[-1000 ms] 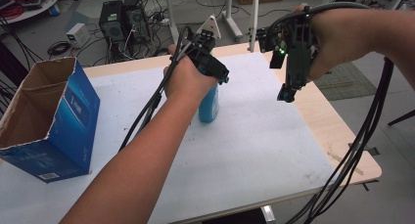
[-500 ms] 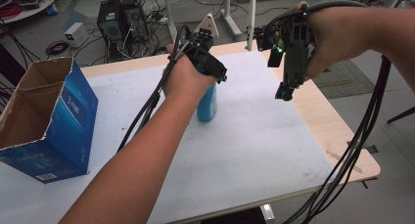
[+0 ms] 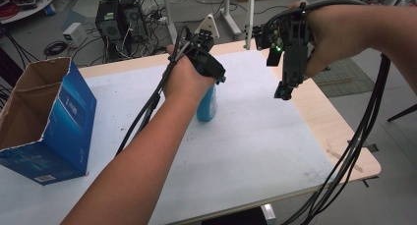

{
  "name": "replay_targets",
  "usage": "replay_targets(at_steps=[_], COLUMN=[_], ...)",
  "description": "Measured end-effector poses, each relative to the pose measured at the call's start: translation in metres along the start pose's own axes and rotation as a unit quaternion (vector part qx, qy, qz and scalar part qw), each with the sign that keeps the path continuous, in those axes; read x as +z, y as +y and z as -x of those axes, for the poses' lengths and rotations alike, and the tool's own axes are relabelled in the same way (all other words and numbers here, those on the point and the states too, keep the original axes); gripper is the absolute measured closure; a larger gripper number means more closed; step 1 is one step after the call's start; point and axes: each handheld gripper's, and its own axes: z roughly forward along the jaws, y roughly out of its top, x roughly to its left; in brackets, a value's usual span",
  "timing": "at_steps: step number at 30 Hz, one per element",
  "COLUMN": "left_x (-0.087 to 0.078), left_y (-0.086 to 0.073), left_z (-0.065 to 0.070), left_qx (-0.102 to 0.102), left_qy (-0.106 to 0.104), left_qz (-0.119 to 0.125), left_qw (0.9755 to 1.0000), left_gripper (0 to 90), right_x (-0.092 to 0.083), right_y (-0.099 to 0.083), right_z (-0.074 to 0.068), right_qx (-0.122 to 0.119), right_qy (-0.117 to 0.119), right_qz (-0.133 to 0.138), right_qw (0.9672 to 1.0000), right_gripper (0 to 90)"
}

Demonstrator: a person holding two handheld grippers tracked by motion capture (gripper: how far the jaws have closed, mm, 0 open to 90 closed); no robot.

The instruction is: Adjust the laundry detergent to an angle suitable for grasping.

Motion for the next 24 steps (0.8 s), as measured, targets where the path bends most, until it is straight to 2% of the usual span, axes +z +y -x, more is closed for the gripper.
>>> replay_targets(at_steps=[5,9,12,14,20,24], left_x=[-0.001,-0.001,-0.003,-0.006,-0.018,-0.031], left_y=[-0.001,-0.001,-0.002,-0.002,-0.003,-0.006], left_z=[0.002,0.002,0.006,0.007,0.002,-0.002], left_qx=[0.006,0.012,0.036,0.044,0.046,0.062], left_qy=[0.013,0.008,0.013,0.014,-0.002,-0.003], left_qz=[0.001,0.0,-0.003,0.001,0.004,0.008], left_qw=[0.9999,0.9999,0.9993,0.9989,0.9989,0.998], left_gripper=[40.1,42.9,43.4,43.5,43.5,43.5], right_x=[0.001,0.002,0.003,0.003,0.002,0.001], right_y=[-0.001,-0.001,-0.001,-0.001,-0.002,0.0], right_z=[0.001,0.001,0.0,-0.001,-0.002,-0.004], right_qx=[0.003,0.003,0.003,0.003,0.003,0.005], right_qy=[0.001,0.002,0.003,0.002,0.002,0.001], right_qz=[-0.001,-0.001,-0.003,-0.004,-0.002,-0.004], right_qw=[1.0,1.0,1.0,1.0,1.0,1.0], right_gripper=[3.2,3.2,3.2,3.2,3.2,3.2])
